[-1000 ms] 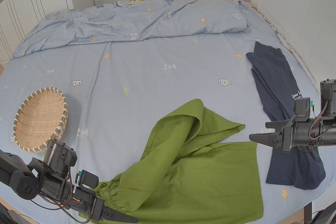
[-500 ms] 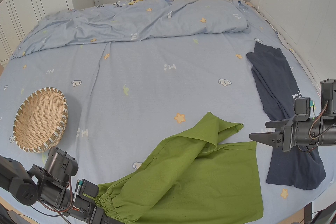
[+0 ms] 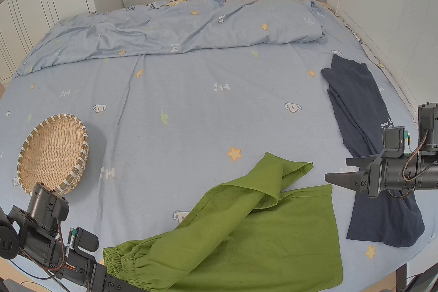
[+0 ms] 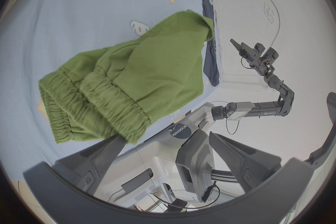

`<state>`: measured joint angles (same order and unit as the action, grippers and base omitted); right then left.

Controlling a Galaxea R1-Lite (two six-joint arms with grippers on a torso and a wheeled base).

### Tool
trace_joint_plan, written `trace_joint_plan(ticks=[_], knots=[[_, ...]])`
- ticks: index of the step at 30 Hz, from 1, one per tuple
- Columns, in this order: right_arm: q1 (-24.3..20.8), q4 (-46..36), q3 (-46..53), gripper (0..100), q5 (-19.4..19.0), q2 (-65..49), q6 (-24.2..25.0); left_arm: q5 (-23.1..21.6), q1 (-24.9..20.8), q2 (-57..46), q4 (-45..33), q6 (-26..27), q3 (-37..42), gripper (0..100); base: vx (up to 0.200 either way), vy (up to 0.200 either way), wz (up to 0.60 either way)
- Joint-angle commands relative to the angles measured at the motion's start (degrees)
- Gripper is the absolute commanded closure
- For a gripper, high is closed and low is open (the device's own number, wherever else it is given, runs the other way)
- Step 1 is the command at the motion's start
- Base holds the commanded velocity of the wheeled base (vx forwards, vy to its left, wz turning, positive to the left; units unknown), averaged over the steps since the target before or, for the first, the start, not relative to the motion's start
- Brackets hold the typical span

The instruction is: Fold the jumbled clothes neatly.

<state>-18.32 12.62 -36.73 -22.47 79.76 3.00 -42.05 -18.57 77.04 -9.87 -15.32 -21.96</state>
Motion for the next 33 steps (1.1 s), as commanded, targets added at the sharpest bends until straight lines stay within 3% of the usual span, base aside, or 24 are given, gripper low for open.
trace_joint_plan(ticks=[1, 9, 14, 23, 33], knots=[[-0.2, 0.0, 0.0, 0, 0.0, 0.0, 0.0, 0.0, -0.1, -0.3, -0.3, 0.1, -1.5, 0, 0.0, 0.0, 0.0], [-0.4, 0.0, 0.0, 0, 0.0, 0.0, 0.1, 1.6, -4.9, 2.9, 0.4, -0.1, -1.6, 0, 0.0, 0.0, 0.0], [-0.3, 0.1, 0.0, 0, 0.0, 0.0, 0.1, 7.4, -0.3, 0.7, 0.2, 0.2, -1.9, 0, 0.0, 0.0, 0.0], [-0.6, 0.1, 0.0, 0, 0.1, 0.0, 0.1, 8.0, 7.9, -2.8, -1.1, 0.4, -4.6, 0, 0.0, 0.0, 0.0], [-0.7, 0.1, 0.1, 0, 0.3, 0.0, 0.1, 7.8, 8.5, 11.3, 5.7, 0.6, -5.8, 0, 0.0, 0.0, 0.0]])
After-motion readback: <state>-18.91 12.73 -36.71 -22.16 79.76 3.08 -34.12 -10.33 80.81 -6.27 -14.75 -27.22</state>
